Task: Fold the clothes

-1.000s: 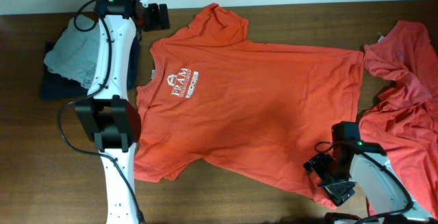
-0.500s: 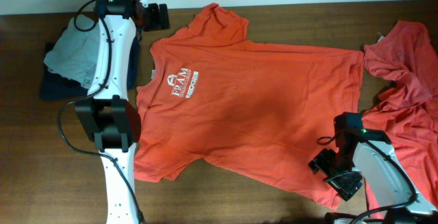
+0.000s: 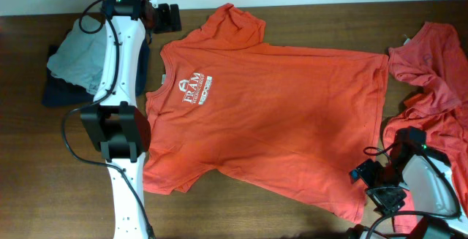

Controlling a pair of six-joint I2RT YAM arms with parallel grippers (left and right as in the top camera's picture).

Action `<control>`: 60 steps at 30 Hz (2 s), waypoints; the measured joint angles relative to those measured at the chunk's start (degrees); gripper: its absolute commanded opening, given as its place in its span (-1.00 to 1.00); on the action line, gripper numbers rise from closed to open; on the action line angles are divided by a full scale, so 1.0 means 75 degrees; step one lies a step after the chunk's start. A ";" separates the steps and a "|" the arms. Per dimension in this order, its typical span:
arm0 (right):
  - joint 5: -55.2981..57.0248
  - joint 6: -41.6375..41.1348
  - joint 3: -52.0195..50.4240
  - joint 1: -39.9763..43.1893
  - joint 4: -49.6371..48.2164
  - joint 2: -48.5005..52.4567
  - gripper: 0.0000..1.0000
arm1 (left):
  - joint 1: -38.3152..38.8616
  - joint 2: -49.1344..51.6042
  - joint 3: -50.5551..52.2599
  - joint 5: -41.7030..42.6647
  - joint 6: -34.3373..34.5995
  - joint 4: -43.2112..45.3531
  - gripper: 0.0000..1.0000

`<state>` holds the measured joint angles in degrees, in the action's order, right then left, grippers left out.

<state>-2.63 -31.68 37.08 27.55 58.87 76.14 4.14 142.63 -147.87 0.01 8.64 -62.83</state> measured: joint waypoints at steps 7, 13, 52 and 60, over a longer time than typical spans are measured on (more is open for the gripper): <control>-0.0061 0.0484 0.0000 0.0079 -0.0306 0.0000 0.88 | 0.0000 0.0000 0.0000 0.0000 0.0000 0.0000 0.98; -0.0262 0.0603 -0.0003 0.0079 -0.0382 0.0000 0.87 | 0.0000 0.0000 0.0000 0.0000 0.0000 0.0000 0.98; -0.1719 0.0542 -0.1145 0.0166 -0.2238 -0.0332 -0.54 | 0.0000 0.0000 0.0000 0.0000 -0.0003 0.0003 0.98; -0.2014 0.0662 -0.1110 0.0163 -0.2081 -0.0204 -0.44 | 0.0000 0.0000 0.0000 0.0000 0.0000 0.0000 0.98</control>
<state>-17.74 -26.72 28.75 28.77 43.27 74.61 4.14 142.63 -147.87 0.01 8.64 -62.83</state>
